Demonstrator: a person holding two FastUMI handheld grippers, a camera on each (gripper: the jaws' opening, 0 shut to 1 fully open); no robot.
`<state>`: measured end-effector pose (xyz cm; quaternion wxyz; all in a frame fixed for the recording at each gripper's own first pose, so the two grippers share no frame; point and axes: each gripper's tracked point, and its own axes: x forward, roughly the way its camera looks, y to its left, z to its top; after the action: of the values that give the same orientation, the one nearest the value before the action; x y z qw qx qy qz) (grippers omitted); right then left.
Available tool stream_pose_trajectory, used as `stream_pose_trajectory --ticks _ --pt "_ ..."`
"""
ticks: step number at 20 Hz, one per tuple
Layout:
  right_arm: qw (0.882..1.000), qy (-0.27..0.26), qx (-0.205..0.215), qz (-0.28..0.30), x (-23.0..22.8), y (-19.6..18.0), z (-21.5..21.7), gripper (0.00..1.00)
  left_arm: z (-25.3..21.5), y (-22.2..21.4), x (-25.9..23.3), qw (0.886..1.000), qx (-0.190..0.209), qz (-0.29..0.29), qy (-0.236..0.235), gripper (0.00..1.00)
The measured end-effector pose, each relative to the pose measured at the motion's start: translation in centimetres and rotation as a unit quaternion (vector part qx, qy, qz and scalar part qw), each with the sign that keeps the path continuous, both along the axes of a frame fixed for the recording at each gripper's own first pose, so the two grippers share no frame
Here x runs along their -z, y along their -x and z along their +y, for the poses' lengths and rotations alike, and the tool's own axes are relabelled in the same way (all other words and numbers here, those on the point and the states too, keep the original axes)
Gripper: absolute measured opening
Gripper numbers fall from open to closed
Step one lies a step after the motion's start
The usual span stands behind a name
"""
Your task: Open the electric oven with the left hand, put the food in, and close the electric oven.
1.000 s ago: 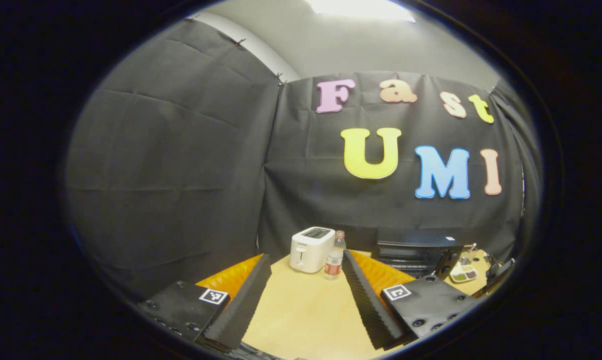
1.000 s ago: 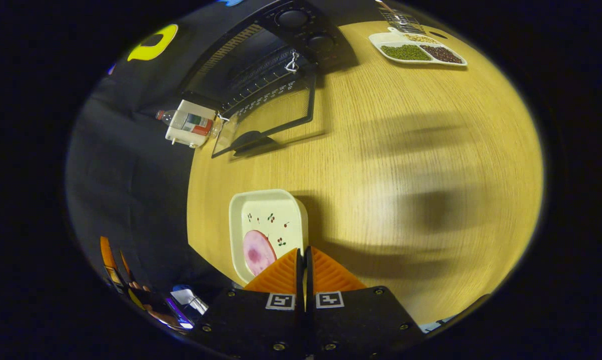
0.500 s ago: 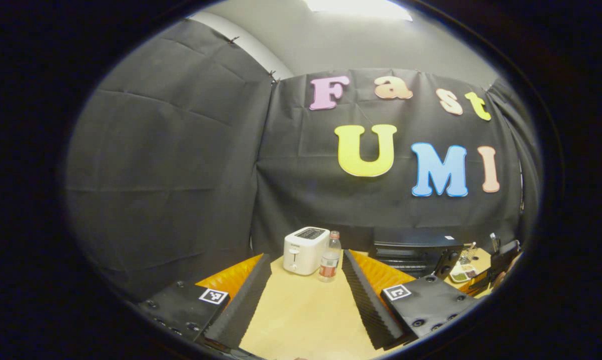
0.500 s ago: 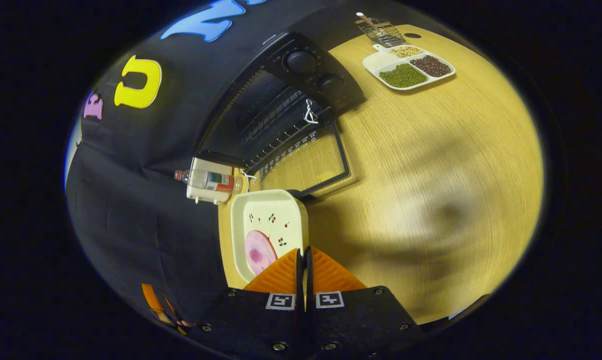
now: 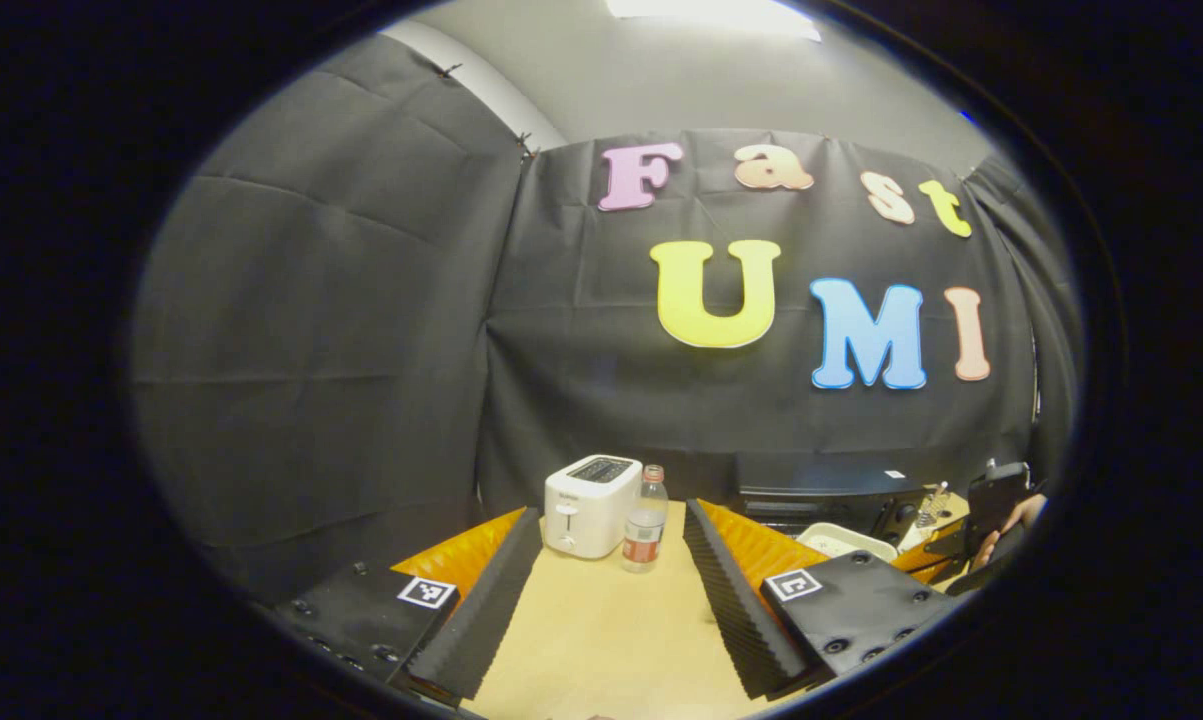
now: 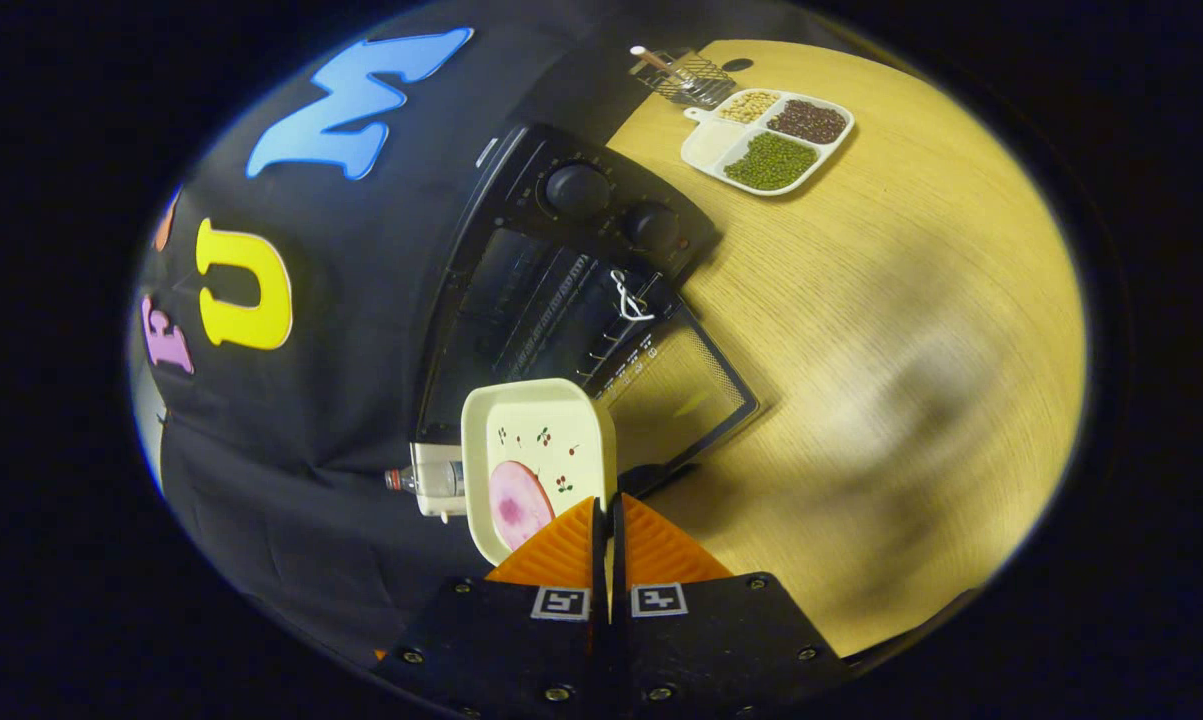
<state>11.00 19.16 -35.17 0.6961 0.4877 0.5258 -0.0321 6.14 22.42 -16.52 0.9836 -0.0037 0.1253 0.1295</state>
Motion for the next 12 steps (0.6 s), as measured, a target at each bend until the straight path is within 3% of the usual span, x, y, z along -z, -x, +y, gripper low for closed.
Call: stream_pose_trajectory --ticks 3,4,12 --pt "0.999 0.010 0.051 0.008 1.0 -2.2 -0.2 0.01 0.1 -1.2 0.5 1.000 0.014 0.004 -0.003 0.90" --pt "0.998 0.006 0.067 0.009 1.1 -2.8 0.1 0.01 0.2 -1.6 0.9 1.000 0.018 0.008 -0.004 0.97" --pt "0.984 -0.015 0.176 0.008 3.2 -7.9 1.4 0.01 1.8 -3.2 3.5 0.999 0.025 0.036 -0.005 1.00"
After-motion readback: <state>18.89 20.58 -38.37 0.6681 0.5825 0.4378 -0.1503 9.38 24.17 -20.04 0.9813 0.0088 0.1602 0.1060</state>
